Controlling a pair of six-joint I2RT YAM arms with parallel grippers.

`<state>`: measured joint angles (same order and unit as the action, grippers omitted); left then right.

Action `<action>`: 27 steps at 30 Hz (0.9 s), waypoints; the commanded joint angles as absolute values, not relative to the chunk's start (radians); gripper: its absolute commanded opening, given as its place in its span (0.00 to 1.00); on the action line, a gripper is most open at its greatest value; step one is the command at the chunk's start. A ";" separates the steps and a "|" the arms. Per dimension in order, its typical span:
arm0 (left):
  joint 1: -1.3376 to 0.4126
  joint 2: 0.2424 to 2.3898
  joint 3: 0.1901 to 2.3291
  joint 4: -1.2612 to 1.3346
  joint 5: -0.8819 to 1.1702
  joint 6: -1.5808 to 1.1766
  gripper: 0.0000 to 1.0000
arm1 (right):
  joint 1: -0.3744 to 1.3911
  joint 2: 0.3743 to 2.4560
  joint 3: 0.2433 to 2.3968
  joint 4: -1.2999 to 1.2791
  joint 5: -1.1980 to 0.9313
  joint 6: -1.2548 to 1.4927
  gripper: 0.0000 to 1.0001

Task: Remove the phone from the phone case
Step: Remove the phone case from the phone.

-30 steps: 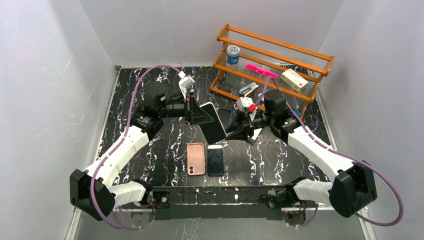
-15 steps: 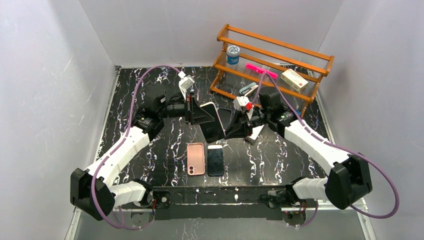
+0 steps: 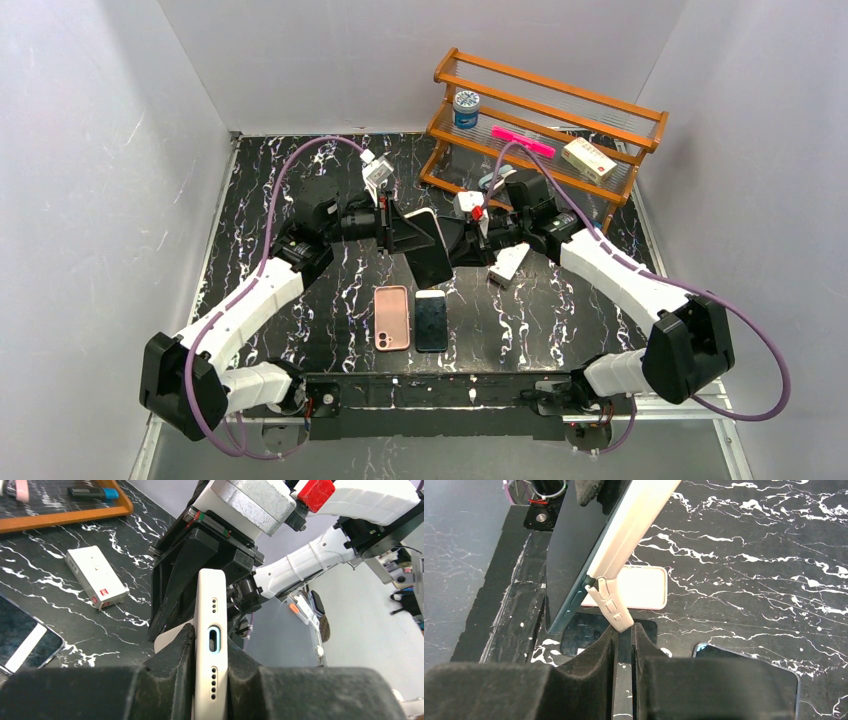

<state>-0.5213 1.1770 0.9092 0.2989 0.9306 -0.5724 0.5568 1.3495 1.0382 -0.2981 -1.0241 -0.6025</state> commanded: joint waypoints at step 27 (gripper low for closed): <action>-0.414 1.034 0.724 0.518 0.618 -0.888 0.00 | 0.550 0.897 0.579 0.526 -0.545 0.654 0.73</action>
<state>-0.4149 1.0714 0.7483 0.2981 0.5968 -0.7357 0.5556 0.9047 0.5999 0.3412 -0.5980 0.3275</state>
